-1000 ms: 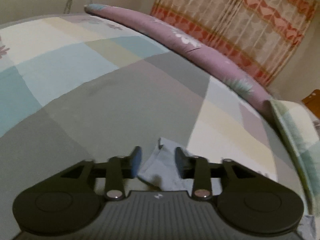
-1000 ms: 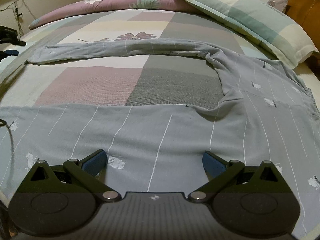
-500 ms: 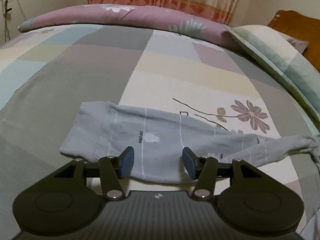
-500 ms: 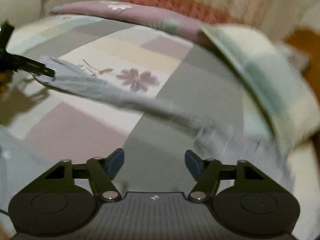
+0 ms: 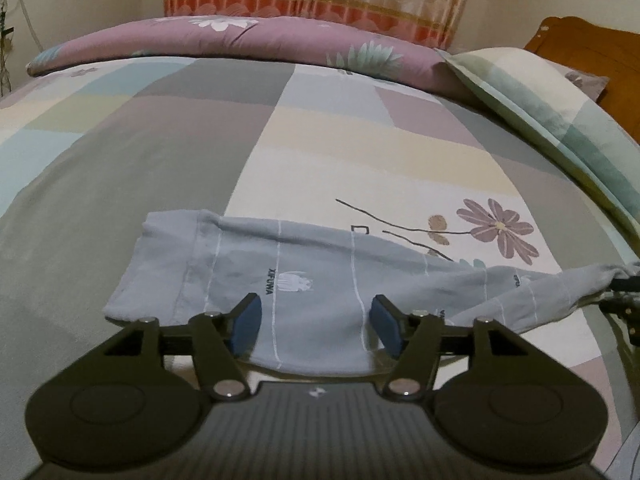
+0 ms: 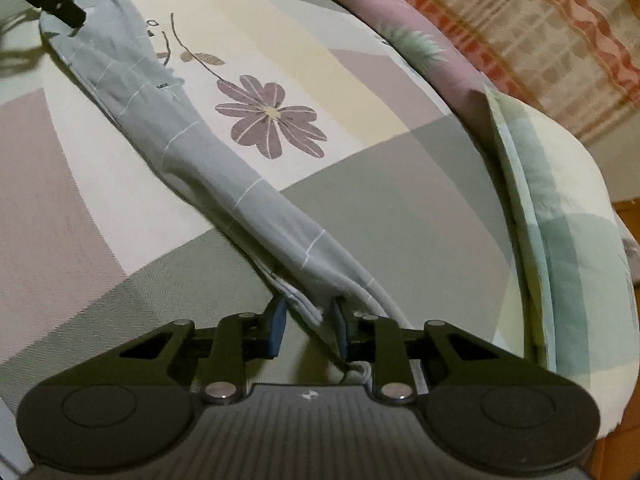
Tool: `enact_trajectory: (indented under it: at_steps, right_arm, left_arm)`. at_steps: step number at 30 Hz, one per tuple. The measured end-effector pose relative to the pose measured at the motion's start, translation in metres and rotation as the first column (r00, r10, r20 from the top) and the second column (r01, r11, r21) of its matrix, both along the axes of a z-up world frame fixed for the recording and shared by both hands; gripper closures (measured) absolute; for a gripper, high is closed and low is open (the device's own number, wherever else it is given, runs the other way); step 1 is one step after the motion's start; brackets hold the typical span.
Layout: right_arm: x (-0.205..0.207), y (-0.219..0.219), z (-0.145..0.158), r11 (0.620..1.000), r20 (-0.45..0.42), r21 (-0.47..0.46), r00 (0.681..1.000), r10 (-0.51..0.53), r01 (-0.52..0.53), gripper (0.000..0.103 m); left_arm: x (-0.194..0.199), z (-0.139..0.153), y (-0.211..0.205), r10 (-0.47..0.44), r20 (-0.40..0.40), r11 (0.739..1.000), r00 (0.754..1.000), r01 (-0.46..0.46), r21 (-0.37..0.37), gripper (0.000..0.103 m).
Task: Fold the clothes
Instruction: 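Grasp the laid sleeve end with the right gripper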
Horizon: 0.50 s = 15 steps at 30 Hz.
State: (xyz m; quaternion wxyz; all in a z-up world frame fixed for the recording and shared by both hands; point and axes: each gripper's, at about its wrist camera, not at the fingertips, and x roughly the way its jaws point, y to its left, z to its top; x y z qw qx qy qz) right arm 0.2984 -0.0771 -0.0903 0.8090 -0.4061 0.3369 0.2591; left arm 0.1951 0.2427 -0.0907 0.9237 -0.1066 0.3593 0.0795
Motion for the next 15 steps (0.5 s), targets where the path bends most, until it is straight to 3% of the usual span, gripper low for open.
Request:
enact_trajectory:
  at_steps: [1, 2, 9, 12, 15]
  right_arm:
    - [0.003, -0.001, 0.001, 1.0, -0.02, 0.007, 1.0, -0.001, 0.001, 0.092]
    - [0.004, -0.002, 0.003, 1.0, -0.044, 0.012, 0.999, -0.002, 0.002, 0.1]
    - [-0.022, -0.012, 0.026, 0.998, -0.155, 0.06, 0.988, 0.021, -0.012, 0.1]
    - [-0.03, -0.018, 0.033, 0.997, -0.244, 0.077, 0.969, 0.026, -0.007, 0.1]
    - [-0.03, -0.015, 0.046, 0.994, -0.256, 0.108, 0.966, 0.034, -0.007, 0.098]
  left_arm:
    - [0.0, 0.0, -0.001, -0.001, 0.0, 1.0, 1.0, 0.001, 0.003, 0.04]
    - [0.0, 0.0, -0.001, -0.002, 0.0, 1.0, 1.0, 0.002, 0.006, 0.04]
    - [-0.005, 0.009, 0.001, 0.004, 0.029, 1.0, 1.0, -0.004, -0.004, 0.04]
    - [-0.006, 0.011, 0.003, 0.007, 0.035, 1.0, 0.999, -0.006, -0.011, 0.04]
    - [-0.007, 0.012, 0.005, 0.013, 0.041, 1.0, 0.999, -0.013, -0.019, 0.039]
